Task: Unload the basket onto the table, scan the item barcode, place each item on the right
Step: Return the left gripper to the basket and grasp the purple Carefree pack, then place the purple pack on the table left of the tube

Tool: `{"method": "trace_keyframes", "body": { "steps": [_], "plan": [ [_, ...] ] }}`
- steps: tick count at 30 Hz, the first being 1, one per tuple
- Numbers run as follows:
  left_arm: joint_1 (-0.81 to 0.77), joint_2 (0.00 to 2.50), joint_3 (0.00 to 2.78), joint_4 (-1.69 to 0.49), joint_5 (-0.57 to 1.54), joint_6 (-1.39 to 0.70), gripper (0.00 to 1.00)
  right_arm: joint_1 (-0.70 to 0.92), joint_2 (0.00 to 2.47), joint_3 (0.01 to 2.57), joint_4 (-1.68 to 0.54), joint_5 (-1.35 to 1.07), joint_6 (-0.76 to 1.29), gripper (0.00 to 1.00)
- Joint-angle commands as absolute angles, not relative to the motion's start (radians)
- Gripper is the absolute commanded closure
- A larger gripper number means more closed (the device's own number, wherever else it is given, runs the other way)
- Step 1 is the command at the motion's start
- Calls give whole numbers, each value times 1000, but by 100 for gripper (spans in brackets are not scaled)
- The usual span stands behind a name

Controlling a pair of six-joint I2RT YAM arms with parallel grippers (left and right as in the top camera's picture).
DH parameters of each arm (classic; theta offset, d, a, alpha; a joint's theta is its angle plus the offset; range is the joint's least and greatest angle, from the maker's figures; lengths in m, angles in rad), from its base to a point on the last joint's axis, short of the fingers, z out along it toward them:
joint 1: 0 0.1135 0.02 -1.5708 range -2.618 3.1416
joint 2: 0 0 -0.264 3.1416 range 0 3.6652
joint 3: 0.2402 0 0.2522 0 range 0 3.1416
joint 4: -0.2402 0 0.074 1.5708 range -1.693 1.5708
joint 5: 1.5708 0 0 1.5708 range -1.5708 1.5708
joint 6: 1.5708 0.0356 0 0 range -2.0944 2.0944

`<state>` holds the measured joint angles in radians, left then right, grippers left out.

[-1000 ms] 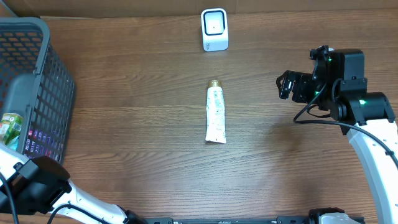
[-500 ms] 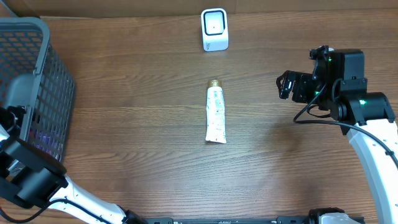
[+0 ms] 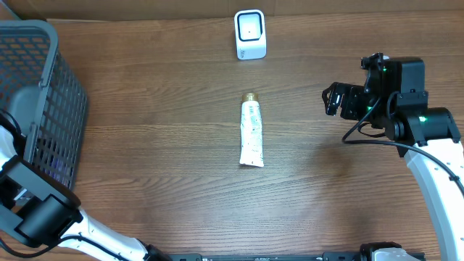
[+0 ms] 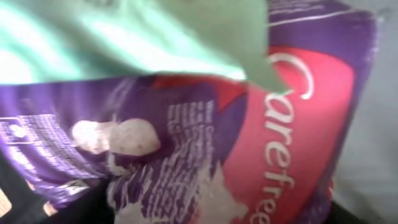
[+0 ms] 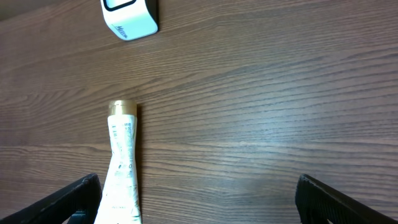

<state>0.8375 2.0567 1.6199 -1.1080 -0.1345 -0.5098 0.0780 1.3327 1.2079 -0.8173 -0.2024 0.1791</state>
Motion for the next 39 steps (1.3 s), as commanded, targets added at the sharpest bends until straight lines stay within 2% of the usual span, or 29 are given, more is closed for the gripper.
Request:
{"method": "trace_keyframes", "body": {
  "steps": [1, 2, 6, 10, 19, 26, 34, 39],
  "plan": [
    [844, 2106, 1554, -1085, -115, -520, 90, 72, 1333, 1230, -818, -204, 171, 0],
    [844, 2106, 1562, -1089, -112, -519, 96, 72, 1333, 1230, -818, -204, 171, 0],
    [844, 2106, 1631, -1137, -88, -512, 96, 72, 1333, 1230, -818, -204, 171, 0],
    [844, 2105, 1813, -1267, -77, -488, 96, 72, 1333, 1230, -818, -204, 171, 0],
    [839, 2104, 2462, -1584, -42, -430, 96, 72, 1333, 1230, -818, -204, 171, 0],
    [806, 2074, 2881, -1689, 37, -377, 96, 72, 1333, 1230, -818, -204, 171, 0],
    [677, 1951, 2982, -1689, 68, -337, 96, 72, 1333, 1230, -818, -204, 171, 0],
    [496, 1905, 2981, -1689, 189, -205, 96, 72, 1333, 1230, -818, -204, 171, 0]
  ]
}}
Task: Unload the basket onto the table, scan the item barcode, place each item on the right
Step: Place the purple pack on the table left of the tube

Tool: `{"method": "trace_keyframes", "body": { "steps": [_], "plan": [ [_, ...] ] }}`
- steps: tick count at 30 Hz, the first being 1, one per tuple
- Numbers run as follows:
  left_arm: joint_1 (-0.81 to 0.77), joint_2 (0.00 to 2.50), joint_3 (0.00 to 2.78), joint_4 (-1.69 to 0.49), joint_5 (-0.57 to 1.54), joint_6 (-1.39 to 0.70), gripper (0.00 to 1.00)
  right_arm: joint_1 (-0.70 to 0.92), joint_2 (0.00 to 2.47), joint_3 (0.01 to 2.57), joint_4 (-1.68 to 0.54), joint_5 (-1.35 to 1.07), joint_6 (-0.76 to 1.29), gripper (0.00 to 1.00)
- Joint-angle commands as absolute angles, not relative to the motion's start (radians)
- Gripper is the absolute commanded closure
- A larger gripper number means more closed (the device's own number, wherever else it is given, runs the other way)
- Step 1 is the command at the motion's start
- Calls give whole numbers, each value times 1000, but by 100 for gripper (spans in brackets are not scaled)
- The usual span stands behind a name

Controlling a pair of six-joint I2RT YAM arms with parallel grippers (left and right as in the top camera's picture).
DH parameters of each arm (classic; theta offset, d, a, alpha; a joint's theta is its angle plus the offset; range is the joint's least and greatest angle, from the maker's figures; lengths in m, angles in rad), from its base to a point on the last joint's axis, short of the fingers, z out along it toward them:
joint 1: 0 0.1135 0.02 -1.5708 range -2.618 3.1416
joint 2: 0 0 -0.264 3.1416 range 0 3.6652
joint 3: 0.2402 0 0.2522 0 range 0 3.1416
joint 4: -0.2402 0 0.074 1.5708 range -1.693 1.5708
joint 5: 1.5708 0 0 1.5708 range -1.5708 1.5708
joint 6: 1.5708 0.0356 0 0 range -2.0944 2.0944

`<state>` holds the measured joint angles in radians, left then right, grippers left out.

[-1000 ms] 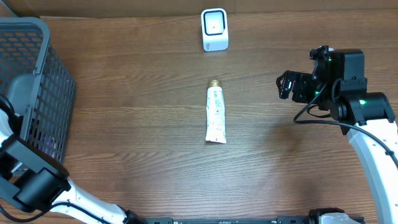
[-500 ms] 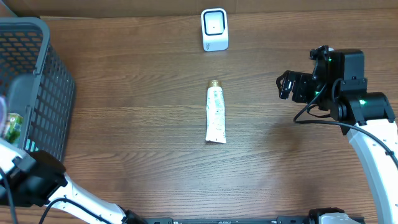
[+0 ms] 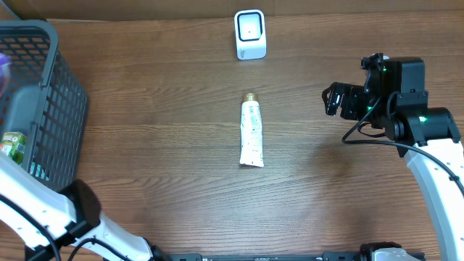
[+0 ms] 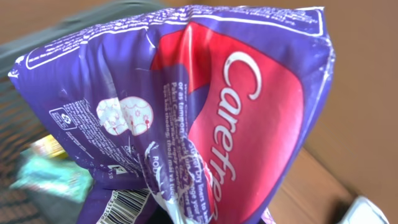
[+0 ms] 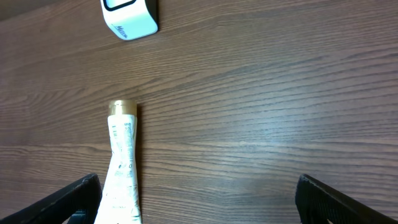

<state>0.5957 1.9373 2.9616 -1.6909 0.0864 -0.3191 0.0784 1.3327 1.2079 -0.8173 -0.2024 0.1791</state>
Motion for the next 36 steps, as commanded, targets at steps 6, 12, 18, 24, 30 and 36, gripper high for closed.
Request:
{"method": "trace_keyframes", "body": {
  "steps": [6, 12, 18, 24, 30, 36],
  "plan": [
    [184, 1904, 2866, -1689, 261, -108, 96, 72, 1333, 1230, -818, -204, 171, 0],
    [-77, 1908, 2481, -1688, 167, -132, 96, 72, 1333, 1230, -818, -204, 171, 0],
    [-245, 1951, 2030, -1546, 95, -278, 95, 72, 1333, 1230, -818, -204, 171, 0],
    [-307, 2000, 1742, -1365, -15, -471, 96, 72, 1333, 1230, -818, -204, 171, 0],
    [-334, 2007, 1630, -1211, 107, -468, 68, 72, 1333, 1230, -818, -204, 171, 0],
    [-332, 2001, 1761, -1279, 97, -392, 46, 72, 1333, 1230, -818, -204, 171, 0]
  ]
}}
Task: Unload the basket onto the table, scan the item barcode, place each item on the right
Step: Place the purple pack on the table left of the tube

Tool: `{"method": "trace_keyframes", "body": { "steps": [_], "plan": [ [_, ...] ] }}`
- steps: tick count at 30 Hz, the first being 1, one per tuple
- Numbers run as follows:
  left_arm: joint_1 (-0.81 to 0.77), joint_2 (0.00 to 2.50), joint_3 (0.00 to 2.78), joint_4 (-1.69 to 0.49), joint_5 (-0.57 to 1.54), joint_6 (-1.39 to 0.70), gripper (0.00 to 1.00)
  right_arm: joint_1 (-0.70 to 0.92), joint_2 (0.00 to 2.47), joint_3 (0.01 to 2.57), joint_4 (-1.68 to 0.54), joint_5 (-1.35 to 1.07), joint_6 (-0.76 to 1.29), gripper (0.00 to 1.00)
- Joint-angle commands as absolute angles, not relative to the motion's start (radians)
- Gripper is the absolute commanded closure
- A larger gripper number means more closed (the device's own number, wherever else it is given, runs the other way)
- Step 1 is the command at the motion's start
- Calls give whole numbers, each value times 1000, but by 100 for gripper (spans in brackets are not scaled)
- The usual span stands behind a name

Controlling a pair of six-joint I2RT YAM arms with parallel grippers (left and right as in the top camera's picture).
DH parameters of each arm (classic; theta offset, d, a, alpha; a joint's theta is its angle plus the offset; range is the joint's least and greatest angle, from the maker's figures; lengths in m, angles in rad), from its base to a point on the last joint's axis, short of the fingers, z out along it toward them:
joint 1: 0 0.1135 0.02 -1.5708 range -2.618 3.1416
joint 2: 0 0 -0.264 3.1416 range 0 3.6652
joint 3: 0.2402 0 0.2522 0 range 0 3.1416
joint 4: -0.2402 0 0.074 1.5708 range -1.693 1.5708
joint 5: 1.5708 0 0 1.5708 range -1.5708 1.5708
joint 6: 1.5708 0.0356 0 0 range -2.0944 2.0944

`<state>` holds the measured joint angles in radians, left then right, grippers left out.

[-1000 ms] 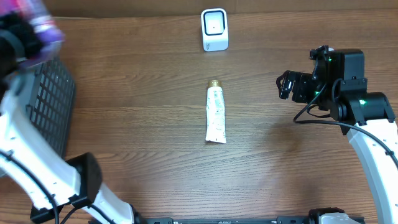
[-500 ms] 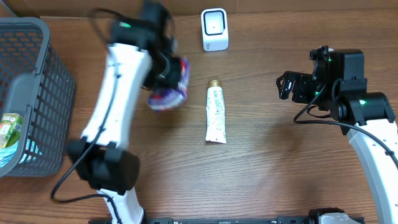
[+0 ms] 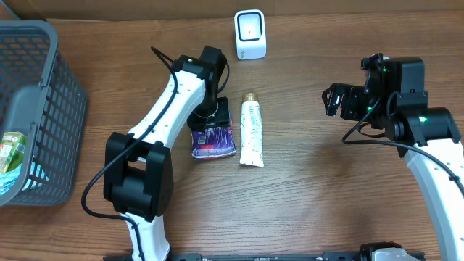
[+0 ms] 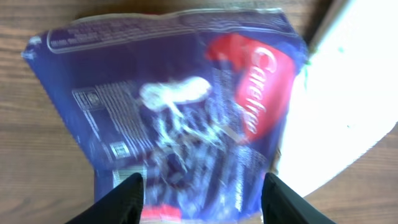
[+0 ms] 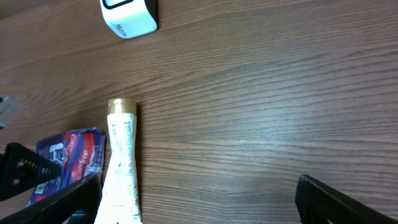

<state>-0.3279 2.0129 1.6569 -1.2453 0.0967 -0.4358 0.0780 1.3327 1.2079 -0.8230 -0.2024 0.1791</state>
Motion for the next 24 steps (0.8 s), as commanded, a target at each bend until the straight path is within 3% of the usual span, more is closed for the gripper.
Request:
{"method": "trace_keyframes", "body": {
  "steps": [1, 8, 13, 24],
  "plan": [
    [-329, 1996, 1816, -1320, 65, -392, 46, 72, 1333, 1230, -818, -204, 171, 0],
    [-243, 1951, 2363, -1596, -99, -392, 44, 72, 1333, 1230, -818, -204, 171, 0],
    [-73, 1917, 2620, -1690, -197, -392, 30, 72, 1333, 1230, -818, -204, 171, 0],
    [483, 1890, 2592, -1690, -111, -390, 28, 72, 1333, 1230, -818, -204, 171, 0]
  ]
}}
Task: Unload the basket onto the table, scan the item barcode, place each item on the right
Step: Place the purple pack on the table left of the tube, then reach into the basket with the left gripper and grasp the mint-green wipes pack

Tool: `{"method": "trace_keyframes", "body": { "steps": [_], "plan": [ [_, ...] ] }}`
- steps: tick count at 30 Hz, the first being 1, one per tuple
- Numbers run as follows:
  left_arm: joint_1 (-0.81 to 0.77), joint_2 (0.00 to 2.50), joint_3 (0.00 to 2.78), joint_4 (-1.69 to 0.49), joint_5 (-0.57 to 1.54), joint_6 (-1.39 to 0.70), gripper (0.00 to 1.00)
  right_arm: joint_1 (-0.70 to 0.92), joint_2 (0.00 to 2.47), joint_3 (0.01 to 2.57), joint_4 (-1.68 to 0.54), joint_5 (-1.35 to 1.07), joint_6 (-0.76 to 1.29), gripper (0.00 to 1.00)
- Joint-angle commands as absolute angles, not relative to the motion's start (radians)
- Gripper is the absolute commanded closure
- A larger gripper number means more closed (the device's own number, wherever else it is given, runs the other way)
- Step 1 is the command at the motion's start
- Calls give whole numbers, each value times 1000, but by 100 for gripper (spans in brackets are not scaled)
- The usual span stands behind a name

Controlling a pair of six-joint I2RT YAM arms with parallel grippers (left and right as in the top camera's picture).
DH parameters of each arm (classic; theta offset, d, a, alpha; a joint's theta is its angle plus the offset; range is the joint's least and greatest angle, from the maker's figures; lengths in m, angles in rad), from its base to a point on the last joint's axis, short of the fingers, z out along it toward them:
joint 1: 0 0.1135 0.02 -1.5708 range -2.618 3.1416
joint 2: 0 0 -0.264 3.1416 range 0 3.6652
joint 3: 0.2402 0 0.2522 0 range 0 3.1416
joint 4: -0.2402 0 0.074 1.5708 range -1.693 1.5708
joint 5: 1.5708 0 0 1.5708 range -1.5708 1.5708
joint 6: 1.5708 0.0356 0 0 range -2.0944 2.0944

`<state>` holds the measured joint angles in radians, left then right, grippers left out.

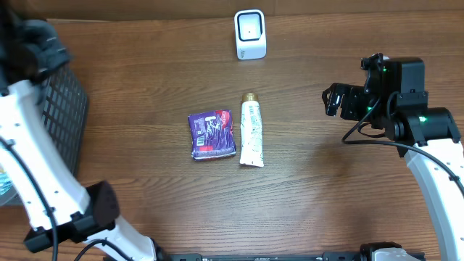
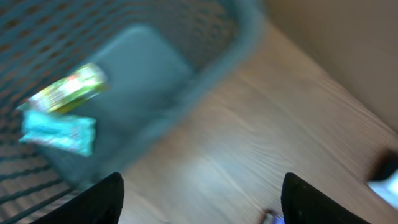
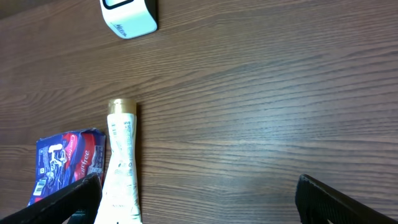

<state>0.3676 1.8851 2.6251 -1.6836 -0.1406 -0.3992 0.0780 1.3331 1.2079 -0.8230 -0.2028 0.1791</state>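
A purple and red Carefree packet (image 1: 212,134) lies flat at the table's middle, its left end showing in the right wrist view as the packet (image 3: 62,163). Just right of it lies a white tube with a gold cap (image 1: 251,133). The white barcode scanner (image 1: 250,34) stands at the far edge. My left gripper (image 2: 199,208) is open and empty, high over the table near the basket, and its view is blurred. My right gripper (image 3: 199,211) is open and empty to the right of the tube.
A grey mesh basket (image 1: 67,109) stands at the left edge. The left wrist view shows a green item (image 2: 68,87) and a teal packet (image 2: 59,134) inside it. A brown wall runs behind the table.
My left gripper let go of the purple packet, which now lies beside the tube. The left arm has moved from the table's middle back to the far left by the basket. The right arm has not moved.
My left gripper was down in the basket against the purple packet. Then it held the packet above the basket. Then it had it on the table left of the tube. Now the packet lies there alone and the left gripper is open near the basket.
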Motion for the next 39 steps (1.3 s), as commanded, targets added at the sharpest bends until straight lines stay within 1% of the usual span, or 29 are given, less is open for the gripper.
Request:
{"method": "trace_keyframes", "body": {
  "steps": [1, 6, 12, 19, 21, 26, 31, 33, 36, 39],
  "plan": [
    [518, 1890, 2576, -1690, -111, -393, 28, 72, 1333, 1230, -818, -204, 171, 0],
    [673, 1890, 2452, -1689, -149, -429, 30, 72, 1333, 1230, -818, -204, 171, 0],
    [782, 1890, 2224, -1624, -168, -514, 30, 72, 1333, 1230, -818, -204, 171, 0],
    [860, 1890, 1916, -1355, -168, -532, 30, 72, 1333, 1230, -818, -204, 171, 0],
    [867, 1890, 1809, -1253, -169, -532, 30, 72, 1333, 1230, -818, -204, 171, 0],
    [865, 1890, 1671, -1114, -235, -570, 32, 72, 1333, 1230, -818, -204, 171, 0],
    [868, 1892, 1581, -979, -326, -569, 28, 72, 1333, 1230, -818, -204, 171, 0],
    [870, 1893, 1559, -935, -324, -561, 26, 72, 1333, 1230, -818, -204, 171, 0],
    [870, 1894, 1541, -886, -324, -561, 20, 72, 1333, 1230, -818, -204, 171, 0],
    [870, 1907, 1538, -859, -324, -561, 16, 72, 1333, 1230, -818, -204, 171, 0]
  ]
}}
